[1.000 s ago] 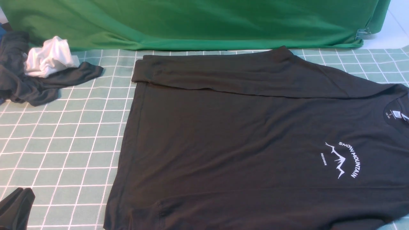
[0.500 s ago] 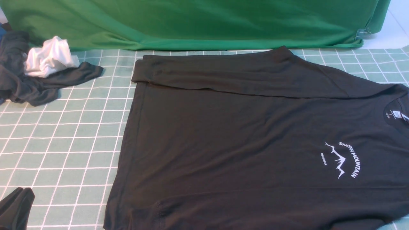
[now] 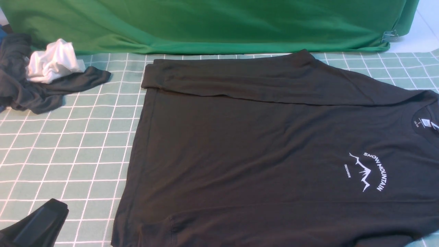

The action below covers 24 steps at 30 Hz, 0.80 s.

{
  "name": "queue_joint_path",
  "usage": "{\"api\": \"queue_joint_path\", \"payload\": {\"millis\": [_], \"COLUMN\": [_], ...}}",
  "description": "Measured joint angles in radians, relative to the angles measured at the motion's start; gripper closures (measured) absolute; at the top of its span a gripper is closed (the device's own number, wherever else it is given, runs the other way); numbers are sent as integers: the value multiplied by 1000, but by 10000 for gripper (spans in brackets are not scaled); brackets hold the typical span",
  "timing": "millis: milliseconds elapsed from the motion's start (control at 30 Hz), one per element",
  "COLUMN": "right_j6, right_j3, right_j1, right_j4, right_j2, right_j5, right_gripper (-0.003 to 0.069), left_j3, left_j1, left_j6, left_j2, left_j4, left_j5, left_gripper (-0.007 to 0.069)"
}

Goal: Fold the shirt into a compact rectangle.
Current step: 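Grasp the left edge of the dark T-shirt lying flat on the table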

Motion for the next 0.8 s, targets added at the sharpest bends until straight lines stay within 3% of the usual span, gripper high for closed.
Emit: {"api": "queue_joint_path", "payload": {"millis": [200,267,400,500,533,600,633,667,800], "right_j6": [-7,-111,-369,-600,-613,-745,-763,-832,-919], "right_j3": [0,-43,-266,-541,-559,-751,-791,-868,-949], "right_j1": [0,3,23,36,38,41,42,42,43], "right_j4": [4,3,4,4,5,6,6,7,7], "right_j2": [0,-1,49,192,203,341,376,452,606], "right_j5": [-130,-237,-264,-61,-41,211,255,424,700], "right_gripper": [424,462,591,626,627,631,631,632,630], "left_j3": [0,-19,-209,-435,-464,-590,-606,-648,-638], "left_j1": [0,0,0,0,0,0,0,0,0], "left_j6": [-2,36,159,196,201,272,291,376,471], "left_j2": [0,0,32,204,237,453,490,654,920], "left_j4": [5,-69,-46,82,99,178,197,237,294], "left_j5": [-35,-72,-39,175,220,500,540,669,758], "left_gripper": [611,611,611,611,611,611,611,611,609]}}
